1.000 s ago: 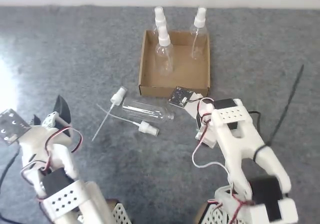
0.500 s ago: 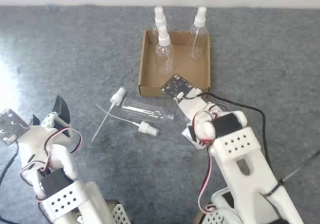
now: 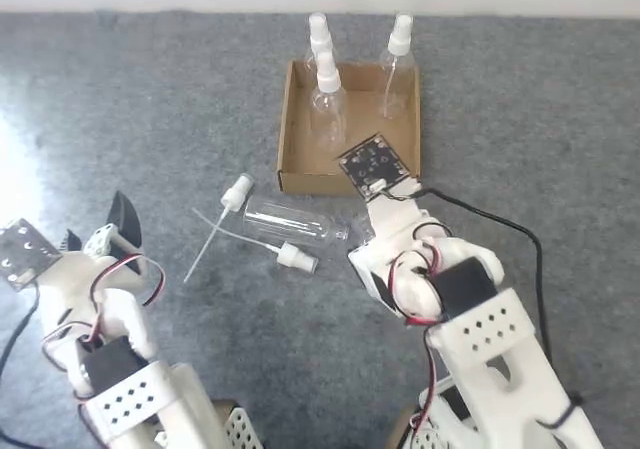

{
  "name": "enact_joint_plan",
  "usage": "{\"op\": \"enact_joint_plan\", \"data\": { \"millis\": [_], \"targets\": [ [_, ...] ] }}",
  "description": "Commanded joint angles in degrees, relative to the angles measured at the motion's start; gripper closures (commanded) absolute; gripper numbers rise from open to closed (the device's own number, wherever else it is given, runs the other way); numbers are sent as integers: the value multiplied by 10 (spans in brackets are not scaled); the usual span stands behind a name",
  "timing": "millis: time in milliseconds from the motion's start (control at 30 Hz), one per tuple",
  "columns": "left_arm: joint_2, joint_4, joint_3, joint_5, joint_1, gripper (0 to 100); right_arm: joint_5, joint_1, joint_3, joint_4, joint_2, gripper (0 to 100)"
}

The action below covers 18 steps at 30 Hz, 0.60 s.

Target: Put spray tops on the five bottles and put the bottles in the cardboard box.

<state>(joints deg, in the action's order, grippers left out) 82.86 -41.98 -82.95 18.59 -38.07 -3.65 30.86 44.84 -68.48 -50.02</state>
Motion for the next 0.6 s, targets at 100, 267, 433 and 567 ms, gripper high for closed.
{"op": "enact_joint_plan", "data": {
  "millis": [100, 267, 433, 567],
  "targets": [
    [7, 16, 7, 8, -1, 720, 33, 5, 52, 83, -93, 908],
    [7, 16, 7, 8, -1, 720, 33, 5, 123, 128, -180, 908],
    [7, 16, 7, 8, -1, 720, 33, 5, 202, 175, -276, 909],
    [7, 14, 7, 8, -1, 720, 62, 1, 265, 211, -355, 909]
  ]
}}
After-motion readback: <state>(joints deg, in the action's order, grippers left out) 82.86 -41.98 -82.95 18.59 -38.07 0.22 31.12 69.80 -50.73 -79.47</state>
